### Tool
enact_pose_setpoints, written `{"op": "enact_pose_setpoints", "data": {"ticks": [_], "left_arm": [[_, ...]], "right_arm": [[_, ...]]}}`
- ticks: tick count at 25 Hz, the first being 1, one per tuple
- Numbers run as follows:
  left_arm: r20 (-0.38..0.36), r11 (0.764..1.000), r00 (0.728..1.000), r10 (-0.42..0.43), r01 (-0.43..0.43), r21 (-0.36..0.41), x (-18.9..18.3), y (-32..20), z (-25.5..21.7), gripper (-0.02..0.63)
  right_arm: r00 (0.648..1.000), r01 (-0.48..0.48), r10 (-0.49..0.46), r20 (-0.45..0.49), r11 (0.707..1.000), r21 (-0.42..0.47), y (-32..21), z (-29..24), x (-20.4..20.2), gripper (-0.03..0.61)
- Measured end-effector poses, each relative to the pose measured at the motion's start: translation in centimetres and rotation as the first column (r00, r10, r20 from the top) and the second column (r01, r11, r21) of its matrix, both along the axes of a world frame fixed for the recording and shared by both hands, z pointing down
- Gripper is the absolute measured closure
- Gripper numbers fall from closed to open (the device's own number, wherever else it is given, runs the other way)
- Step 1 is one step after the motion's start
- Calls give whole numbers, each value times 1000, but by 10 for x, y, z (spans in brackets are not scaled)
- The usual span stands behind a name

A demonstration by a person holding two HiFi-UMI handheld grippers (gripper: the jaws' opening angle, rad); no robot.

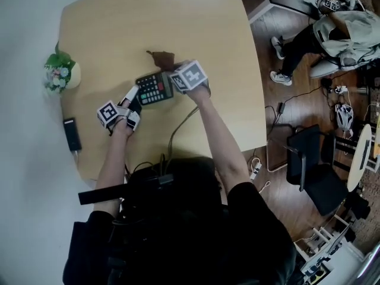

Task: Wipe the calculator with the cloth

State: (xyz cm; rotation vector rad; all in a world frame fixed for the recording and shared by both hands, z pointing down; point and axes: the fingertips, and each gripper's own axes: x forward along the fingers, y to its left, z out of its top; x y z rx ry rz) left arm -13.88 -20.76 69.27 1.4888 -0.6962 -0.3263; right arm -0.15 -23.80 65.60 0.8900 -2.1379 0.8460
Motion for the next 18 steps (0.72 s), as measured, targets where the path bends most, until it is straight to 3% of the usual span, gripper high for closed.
{"op": "enact_pose_setpoints", "data": {"ticks": [5,11,13,15,18], "left_arm": [[-7,1000,1000,-14,14,-4,0,-3,-1,491],[6,1000,1000,-17,17,0,-2,-2,-1,491],[6,1000,1000,-15,15,9,-2,-4,-1,495],[3,1000,1000,-13,13,22,-3,-5,-1,495],[-9,1000,1000,-21,21,19,-4,-5,0,495]], "right_arm": [[1000,-19,19,-14,1000,5,68,1,4,528],[996,-35,46,73,990,-139,159,4,7,531],[994,-89,94,48,992,-89,139,-8,24,531],[990,-138,137,22,990,22,91,-26,38,531],[994,-110,111,-2,982,152,15,-39,29,531]]}}
